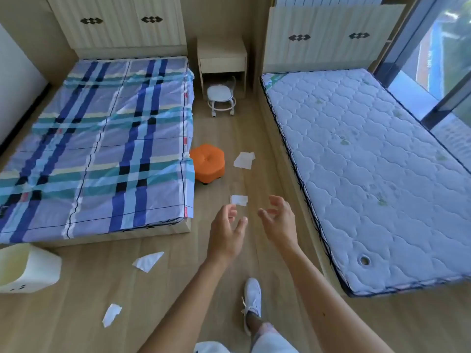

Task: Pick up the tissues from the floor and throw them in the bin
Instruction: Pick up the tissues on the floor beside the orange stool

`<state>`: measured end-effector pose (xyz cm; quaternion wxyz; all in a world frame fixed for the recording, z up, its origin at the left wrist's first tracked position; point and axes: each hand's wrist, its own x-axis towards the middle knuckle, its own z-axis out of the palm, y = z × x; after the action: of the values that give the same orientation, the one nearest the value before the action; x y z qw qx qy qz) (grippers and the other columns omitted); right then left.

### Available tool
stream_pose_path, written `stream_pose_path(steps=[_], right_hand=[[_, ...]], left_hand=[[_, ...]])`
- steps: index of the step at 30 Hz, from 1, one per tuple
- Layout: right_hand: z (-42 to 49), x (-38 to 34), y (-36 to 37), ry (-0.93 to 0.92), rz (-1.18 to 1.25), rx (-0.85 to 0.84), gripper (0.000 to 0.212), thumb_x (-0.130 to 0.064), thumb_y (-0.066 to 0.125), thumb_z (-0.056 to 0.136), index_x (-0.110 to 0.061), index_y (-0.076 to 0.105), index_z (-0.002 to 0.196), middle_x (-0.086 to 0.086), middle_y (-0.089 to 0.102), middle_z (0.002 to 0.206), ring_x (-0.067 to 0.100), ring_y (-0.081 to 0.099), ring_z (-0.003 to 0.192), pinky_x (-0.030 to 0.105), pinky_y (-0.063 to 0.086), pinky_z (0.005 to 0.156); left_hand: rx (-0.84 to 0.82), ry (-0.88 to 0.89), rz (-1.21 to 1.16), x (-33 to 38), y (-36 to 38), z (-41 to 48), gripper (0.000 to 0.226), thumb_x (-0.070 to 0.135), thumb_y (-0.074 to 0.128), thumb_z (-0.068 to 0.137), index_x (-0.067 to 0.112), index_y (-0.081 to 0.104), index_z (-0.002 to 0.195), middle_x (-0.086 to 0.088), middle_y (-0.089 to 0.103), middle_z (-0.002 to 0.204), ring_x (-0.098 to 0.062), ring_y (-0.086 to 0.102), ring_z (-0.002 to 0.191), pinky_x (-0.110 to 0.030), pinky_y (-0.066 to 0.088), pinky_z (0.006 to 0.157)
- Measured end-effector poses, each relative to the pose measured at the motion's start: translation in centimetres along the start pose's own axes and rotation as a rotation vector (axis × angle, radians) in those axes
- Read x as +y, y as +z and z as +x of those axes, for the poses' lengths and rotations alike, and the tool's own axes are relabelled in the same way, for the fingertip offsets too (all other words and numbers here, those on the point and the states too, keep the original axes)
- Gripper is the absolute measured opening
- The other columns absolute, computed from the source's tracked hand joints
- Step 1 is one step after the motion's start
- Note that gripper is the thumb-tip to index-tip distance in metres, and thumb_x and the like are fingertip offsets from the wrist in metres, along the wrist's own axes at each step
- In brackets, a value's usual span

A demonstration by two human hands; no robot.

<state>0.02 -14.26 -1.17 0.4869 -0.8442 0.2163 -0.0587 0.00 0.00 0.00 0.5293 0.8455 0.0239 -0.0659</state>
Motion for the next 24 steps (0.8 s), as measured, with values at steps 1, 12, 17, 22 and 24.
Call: stream_pose_path(steps=[1, 12, 17, 22, 24], right_hand=[[2.4, -0.2, -0.1, 0.001, -0.009, -0.011, 0.048, -0.029, 0.068, 0.086, -0.017, 0.055, 0.130, -0.001, 0.057, 0.123, 0.015, 0.064, 0.103, 0.034, 0.053, 0.090], [25.6, -3.9, 0.5, -0.009, -0.106, -0.106, 0.046, -0.028, 0.066, 0.084, -0.018, 0.054, 0.127, -0.006, 0.050, 0.107, 0.018, 0.062, 0.098, 0.033, 0.050, 0.086], [35.1, -3.0, 4.2, 0.033, -0.154, -0.147, 0.045, -0.030, 0.067, 0.086, -0.017, 0.055, 0.128, -0.006, 0.050, 0.109, 0.015, 0.057, 0.098, 0.028, 0.043, 0.084], [45.1, -2.2, 8.6, 0.104, -0.211, -0.206, 0.040, -0.031, 0.068, 0.086, -0.019, 0.056, 0.123, -0.005, 0.053, 0.109, 0.018, 0.060, 0.106, 0.035, 0.050, 0.092], [49.1, -2.0, 10.1, 0.129, -0.243, -0.244, 0.038, -0.029, 0.067, 0.087, -0.019, 0.056, 0.122, -0.004, 0.055, 0.112, 0.020, 0.061, 0.108, 0.039, 0.051, 0.095]], left_hand=[[0.014, -0.005, -0.001, 0.6, 0.8, 2.0, 0.041, 0.027, 0.064, 0.088, 0.019, 0.053, 0.127, 0.000, 0.063, 0.119, -0.016, 0.060, 0.109, -0.037, 0.052, 0.094], [0.061, -0.031, -0.003, 5.3, 4.0, 22.3, 0.040, 0.028, 0.063, 0.088, 0.024, 0.050, 0.126, -0.001, 0.060, 0.122, -0.016, 0.059, 0.111, -0.030, 0.049, 0.089], [0.044, -0.072, 0.016, 4.1, 5.2, 32.3, 0.038, 0.027, 0.062, 0.090, 0.019, 0.052, 0.125, -0.004, 0.061, 0.120, -0.018, 0.058, 0.110, -0.036, 0.051, 0.093], [-0.030, -0.117, 0.046, 2.2, 7.0, 43.7, 0.038, 0.028, 0.061, 0.090, 0.018, 0.052, 0.126, -0.004, 0.061, 0.120, -0.020, 0.059, 0.109, -0.037, 0.051, 0.092], [-0.051, -0.135, 0.071, 1.7, 7.8, 48.0, 0.039, 0.029, 0.060, 0.090, 0.016, 0.053, 0.127, -0.004, 0.061, 0.121, -0.020, 0.059, 0.109, -0.035, 0.050, 0.092]])
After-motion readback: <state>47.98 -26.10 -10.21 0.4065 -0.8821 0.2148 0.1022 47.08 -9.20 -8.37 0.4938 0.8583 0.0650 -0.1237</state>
